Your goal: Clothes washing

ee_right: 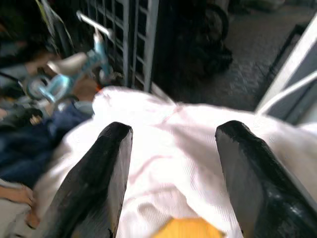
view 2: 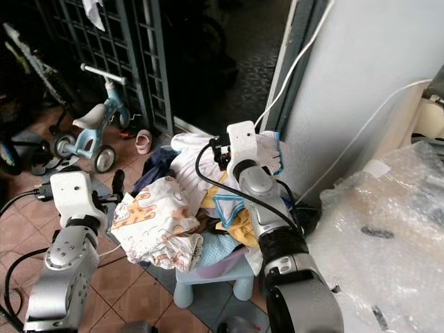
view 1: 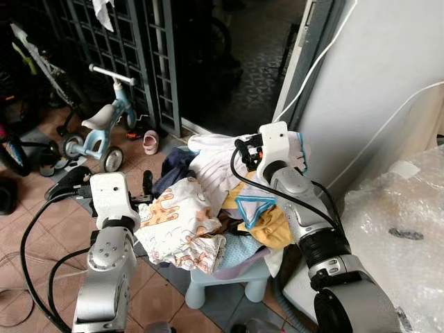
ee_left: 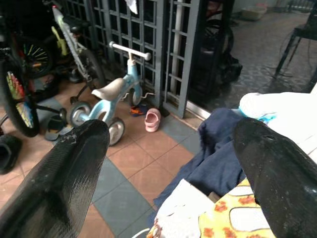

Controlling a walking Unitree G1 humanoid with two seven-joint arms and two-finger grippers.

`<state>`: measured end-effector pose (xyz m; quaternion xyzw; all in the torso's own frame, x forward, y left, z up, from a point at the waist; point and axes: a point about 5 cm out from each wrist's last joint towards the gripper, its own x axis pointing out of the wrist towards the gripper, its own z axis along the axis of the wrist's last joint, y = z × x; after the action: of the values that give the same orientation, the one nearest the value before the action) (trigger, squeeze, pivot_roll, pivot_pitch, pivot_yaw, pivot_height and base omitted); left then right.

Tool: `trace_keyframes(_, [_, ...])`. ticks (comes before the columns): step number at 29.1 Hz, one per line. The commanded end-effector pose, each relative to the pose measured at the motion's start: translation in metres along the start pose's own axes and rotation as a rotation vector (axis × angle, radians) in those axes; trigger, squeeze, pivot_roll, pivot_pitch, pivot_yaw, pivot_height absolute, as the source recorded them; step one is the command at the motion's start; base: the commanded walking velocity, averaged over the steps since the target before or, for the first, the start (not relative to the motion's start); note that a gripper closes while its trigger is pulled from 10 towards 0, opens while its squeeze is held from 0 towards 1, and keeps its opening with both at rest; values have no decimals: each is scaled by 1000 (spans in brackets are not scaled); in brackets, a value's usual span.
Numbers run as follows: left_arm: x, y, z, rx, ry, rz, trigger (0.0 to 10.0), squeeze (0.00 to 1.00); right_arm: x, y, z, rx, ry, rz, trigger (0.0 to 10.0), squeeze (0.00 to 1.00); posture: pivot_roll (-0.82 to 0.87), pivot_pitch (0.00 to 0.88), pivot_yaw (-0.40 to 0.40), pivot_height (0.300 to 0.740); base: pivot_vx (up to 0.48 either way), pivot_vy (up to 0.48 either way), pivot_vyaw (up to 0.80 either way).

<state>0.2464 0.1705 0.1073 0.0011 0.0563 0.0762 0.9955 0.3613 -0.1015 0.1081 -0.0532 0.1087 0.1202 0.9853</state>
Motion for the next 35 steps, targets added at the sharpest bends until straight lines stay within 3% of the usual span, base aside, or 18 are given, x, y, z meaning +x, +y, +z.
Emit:
trace_keyframes(1, [-2,2,3,14,-6,10,10000,0,2,-17,-4,-40,42,-91,0,0,98,0,-68,740,0,0,0])
trace_keyframes(4, [-5,4,2,17,-2,21,10000,0,3,-33,15,-137,-87,-215,0,0,103,0,-73,740,0,0,0])
trace_keyframes(5, [-5,4,2,18,-1,22,10000,0,3,-36,18,-149,-104,-234,0,0,103,0,-73,740,0,0,0])
trace_keyframes(6, [-6,3,2,18,0,22,10000,0,3,-36,17,-141,-100,-237,1020,0,103,0,-73,740,0,0,0])
trace_keyframes(8, [-6,3,2,18,0,22,10000,0,3,-36,17,-137,-96,-239,1020,0,103,0,-73,740,0,0,0])
trace_keyframes(9, [-6,3,2,20,3,21,10000,0,5,-33,10,-158,-54,-220,4902,0,102,0,-73,740,0,0,0])
trace_keyframes(10, [-6,3,2,21,4,20,10000,0,5,-31,5,-160,-21,-211,5490,0,100,0,-72,740,0,0,0])
trace_keyframes(11, [-6,3,2,22,5,19,10000,0,5,-30,1,-159,1,-207,9255,0,100,0,-72,740,0,0,0])
trace_keyframes(12, [-6,2,2,22,6,17,10000,0,5,-27,-11,-196,74,-179,10000,0,100,0,-72,740,0,0,0])
trace_keyframes(14, [-6,2,1,22,7,14,10000,0,4,-24,-21,-176,128,-148,10000,0,98,0,-70,740,0,0,0])
trace_keyframes(15, [-6,1,1,21,8,13,10000,0,3,-22,-27,-153,157,-127,4784,0,97,0,-70,740,0,0,0])
trace_keyframes(16, [-6,1,1,21,9,12,10000,0,2,-21,-31,-137,177,-112,4784,0,97,0,-70,740,0,0,0])
trace_keyframes(17, [-6,1,1,21,10,12,10000,0,2,-20,-33,-130,187,-104,3843,0,97,0,-70,740,0,0,0])
trace_keyframes(18, [-6,1,1,20,12,11,10000,0,1,-18,-38,-99,208,-90,0,0,95,0,-69,740,0,0,0])
trace_keyframes(20, [-5,1,1,20,14,8,10000,0,-2,-16,-48,-45,253,-66,0,0,92,0,-67,740,0,0,0])
trace_keyframes(35, [-1,0,0,32,22,-4,10000,0,-1,-13,-49,-32,269,-33,0,0,91,0,-61,740,0,0,0])
